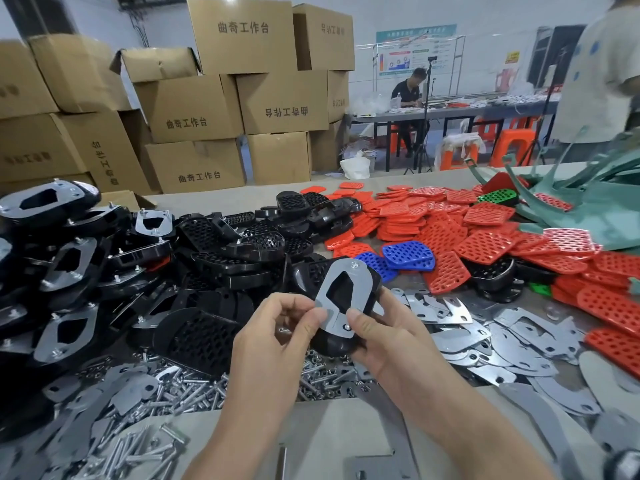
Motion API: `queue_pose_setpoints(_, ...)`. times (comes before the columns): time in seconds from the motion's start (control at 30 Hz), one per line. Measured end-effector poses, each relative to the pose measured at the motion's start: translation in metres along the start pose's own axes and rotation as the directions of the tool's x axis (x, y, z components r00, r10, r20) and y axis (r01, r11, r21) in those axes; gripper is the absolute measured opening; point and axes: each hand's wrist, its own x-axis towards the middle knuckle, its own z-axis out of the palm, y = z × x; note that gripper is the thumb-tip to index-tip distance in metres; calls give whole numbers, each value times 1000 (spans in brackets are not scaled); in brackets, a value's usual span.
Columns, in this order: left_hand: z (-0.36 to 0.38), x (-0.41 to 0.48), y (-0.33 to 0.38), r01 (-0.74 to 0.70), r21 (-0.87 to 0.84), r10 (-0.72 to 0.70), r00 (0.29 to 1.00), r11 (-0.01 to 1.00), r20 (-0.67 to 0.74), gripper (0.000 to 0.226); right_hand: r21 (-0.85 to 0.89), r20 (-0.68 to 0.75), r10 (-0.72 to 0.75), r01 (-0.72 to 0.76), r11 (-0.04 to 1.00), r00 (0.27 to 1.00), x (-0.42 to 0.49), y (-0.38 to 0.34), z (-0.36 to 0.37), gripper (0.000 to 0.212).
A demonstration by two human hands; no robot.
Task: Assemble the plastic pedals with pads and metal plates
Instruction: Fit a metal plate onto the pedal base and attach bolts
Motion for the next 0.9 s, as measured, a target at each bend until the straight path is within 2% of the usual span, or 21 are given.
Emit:
queue_pose_setpoints(0.2,-2,-1,1,-31,-4,31,998,1000,62,10,-20,-25,-16,15,1000,1000,-1,-1,0,40)
queue_pose_setpoints(0.4,-3,-2,3,-97,84,83,983,992,165,21,-67,-85,-33,27,997,996,1,0,-5,38)
queue_pose_setpoints(0.5,-2,-2,3,-81,53,71,983,995,169,20,-78,-102,-45,38,996,994,3,3,-7,44)
queue_pose_setpoints(0.67,0,-2,2,-12,2,11,991,1000,136,14,-156,-77,-42,30,987,996,5,6,-9,41)
queue_pose_setpoints(0.9,-3,0,1,33,-54,-21,980,998,199,11,-207,-117,-82,56,977,990,6,9,-9,47)
